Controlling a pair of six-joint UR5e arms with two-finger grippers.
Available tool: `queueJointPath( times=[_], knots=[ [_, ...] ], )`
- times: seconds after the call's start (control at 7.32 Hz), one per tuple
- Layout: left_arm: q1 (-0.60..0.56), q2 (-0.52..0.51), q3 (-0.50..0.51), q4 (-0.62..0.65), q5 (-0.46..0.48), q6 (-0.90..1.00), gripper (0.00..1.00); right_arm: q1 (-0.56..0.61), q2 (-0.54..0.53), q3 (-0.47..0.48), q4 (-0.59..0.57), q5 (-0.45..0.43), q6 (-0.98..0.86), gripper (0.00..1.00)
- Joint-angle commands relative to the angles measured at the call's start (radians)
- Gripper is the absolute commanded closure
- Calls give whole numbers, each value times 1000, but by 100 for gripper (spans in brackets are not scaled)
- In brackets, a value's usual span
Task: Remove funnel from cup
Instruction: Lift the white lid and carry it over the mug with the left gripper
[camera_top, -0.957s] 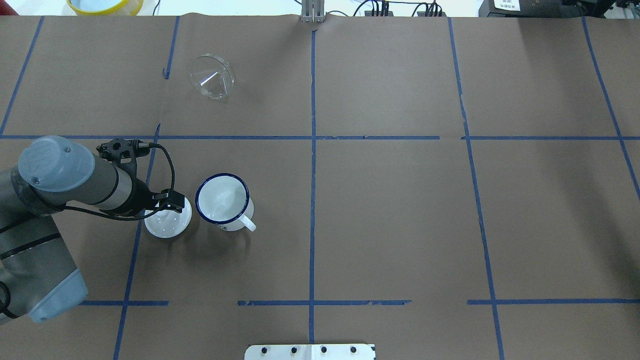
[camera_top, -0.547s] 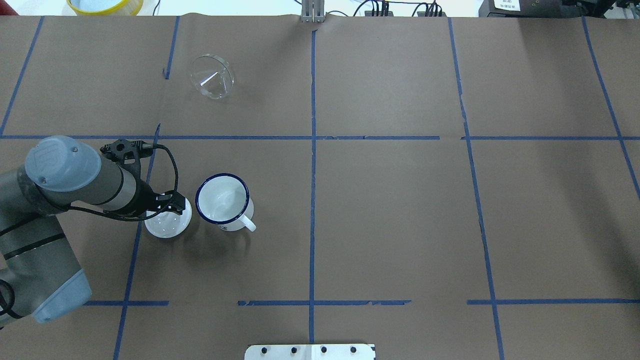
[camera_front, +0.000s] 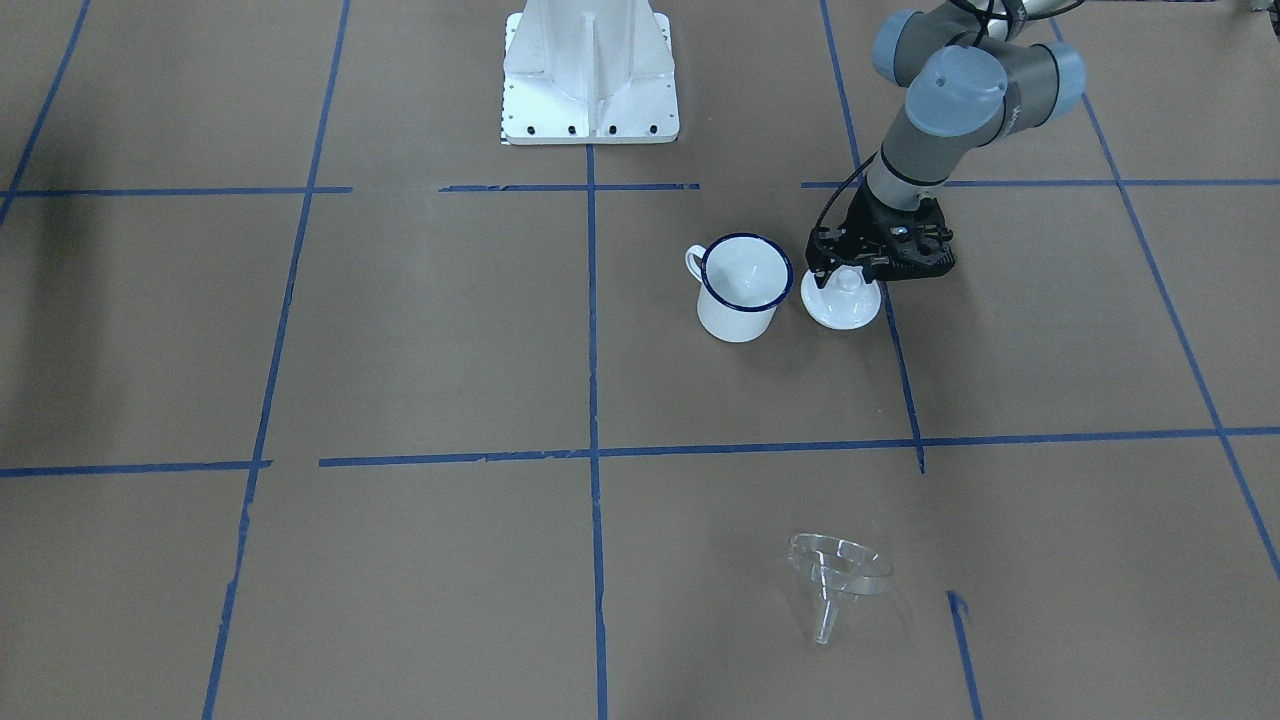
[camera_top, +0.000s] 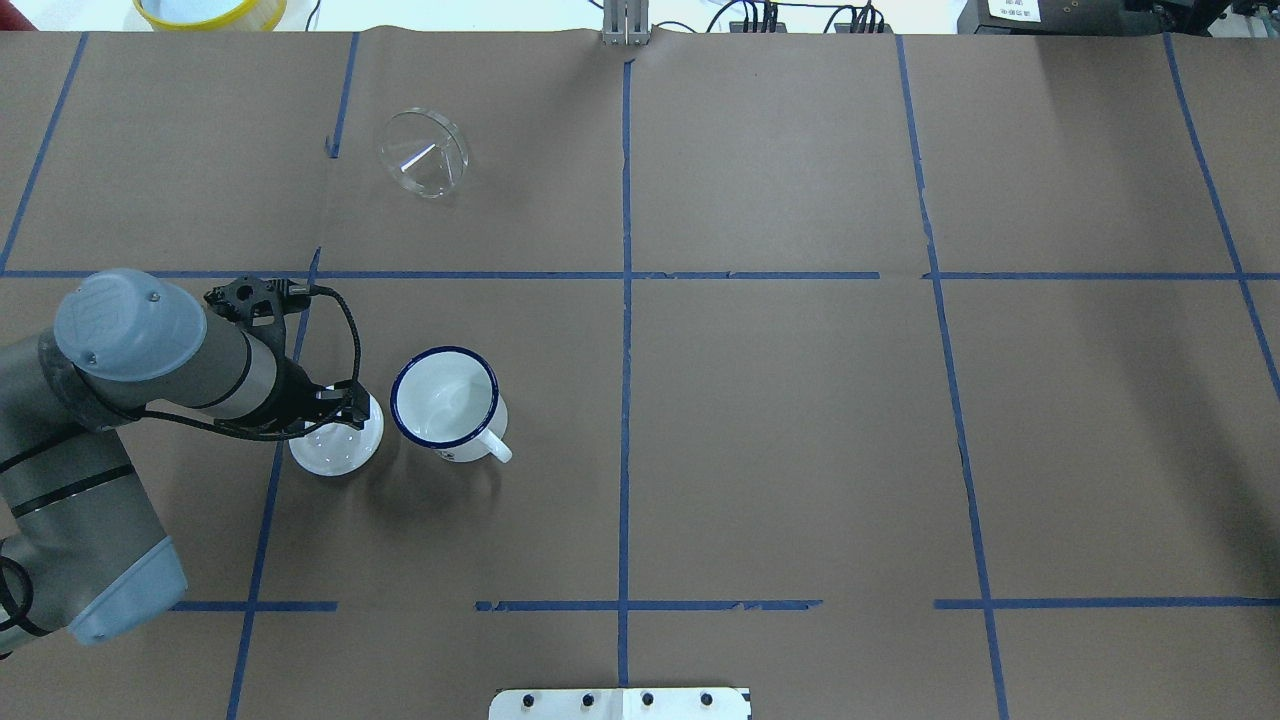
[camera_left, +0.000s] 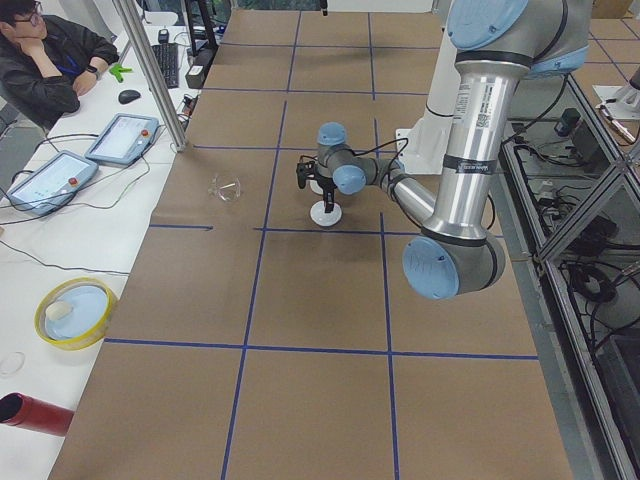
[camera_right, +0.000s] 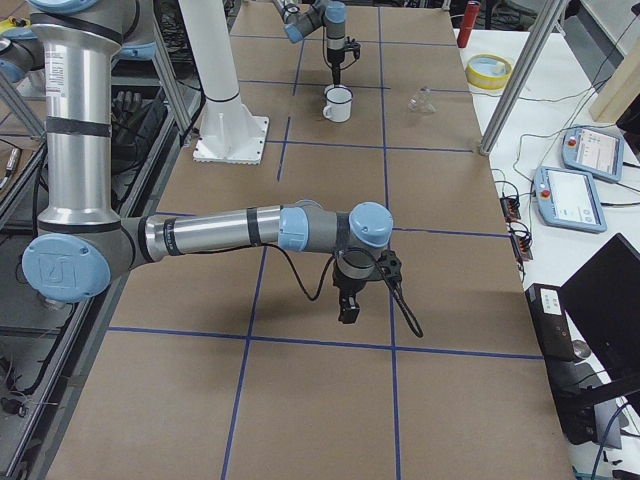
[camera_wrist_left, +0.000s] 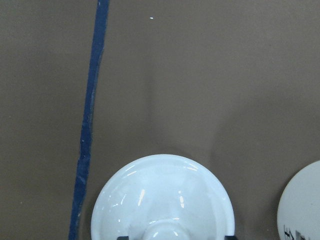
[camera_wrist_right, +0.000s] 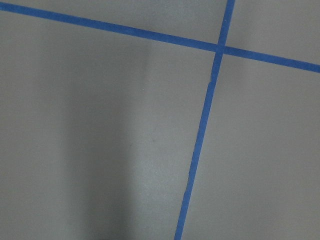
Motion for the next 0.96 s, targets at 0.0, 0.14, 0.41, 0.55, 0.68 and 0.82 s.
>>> queueJointPath(
  times=[0.0,0.14,0.41,0.55,0.68,0.82],
  knots=[
    [0,-1,-28,40,3,0,100,0,0,0,0,0,1,0],
    [0,-1,-40,42,3,0,100,0,0,0,0,0,0,0],
    [-27,10,-176,183,0,12,100,0,0,0,0,0,0,0],
    [-60,-4,-285,337,-3,12,100,0,0,0,0,0,0,0],
    [-70,-77,-348,464,-6,12,100,0,0,0,0,0,1,0],
    [-63,-219,-329,601,-11,0,100,0,0,0,0,0,1,0]
  ],
)
